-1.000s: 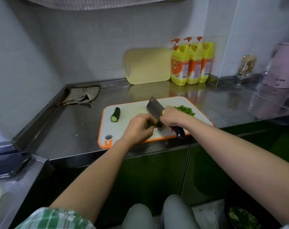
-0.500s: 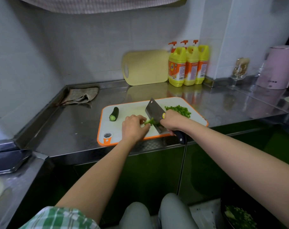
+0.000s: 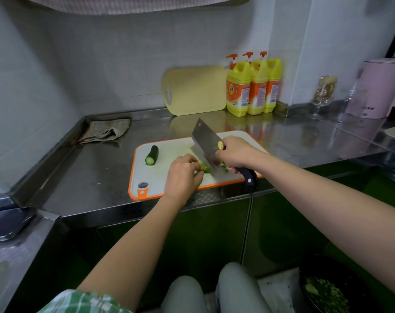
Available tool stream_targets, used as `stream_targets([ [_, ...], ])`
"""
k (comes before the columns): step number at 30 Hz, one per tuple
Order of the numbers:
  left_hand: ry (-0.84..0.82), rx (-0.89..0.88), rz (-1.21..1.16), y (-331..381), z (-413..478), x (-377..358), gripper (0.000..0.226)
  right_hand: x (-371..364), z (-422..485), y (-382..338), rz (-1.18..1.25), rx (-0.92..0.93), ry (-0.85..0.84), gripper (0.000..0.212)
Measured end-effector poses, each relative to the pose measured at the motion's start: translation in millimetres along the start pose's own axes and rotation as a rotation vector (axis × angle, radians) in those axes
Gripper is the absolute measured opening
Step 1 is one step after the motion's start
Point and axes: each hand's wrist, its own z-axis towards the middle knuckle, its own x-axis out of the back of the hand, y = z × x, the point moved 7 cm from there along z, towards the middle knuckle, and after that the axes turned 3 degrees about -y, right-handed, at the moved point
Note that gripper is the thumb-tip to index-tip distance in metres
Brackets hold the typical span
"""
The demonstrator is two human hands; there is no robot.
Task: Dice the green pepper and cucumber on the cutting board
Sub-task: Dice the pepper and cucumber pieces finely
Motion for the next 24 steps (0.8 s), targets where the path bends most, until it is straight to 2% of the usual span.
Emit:
stream_targets([
  [5,-0.032,0.035,-0.014,3,-2,4,0.014,-3,-10,-8,-0.118,0.028,-0.053,0.016],
  [13,-0.038,0.104,-0.045,-1,-1,3,0.016,-8,-15,-13,-0.345,0.092,0.016,0.028],
  [18,-0.045,0.117,-0.066,-3,1,2,0.016,-12,-20,-12,-0.356,0.069,-0.023,0.017],
  [24,-0.051,0.116,-0.059,-4,1,0,0.015,-11,-16,-17,-0.387,0.041,-0.059,0.016],
])
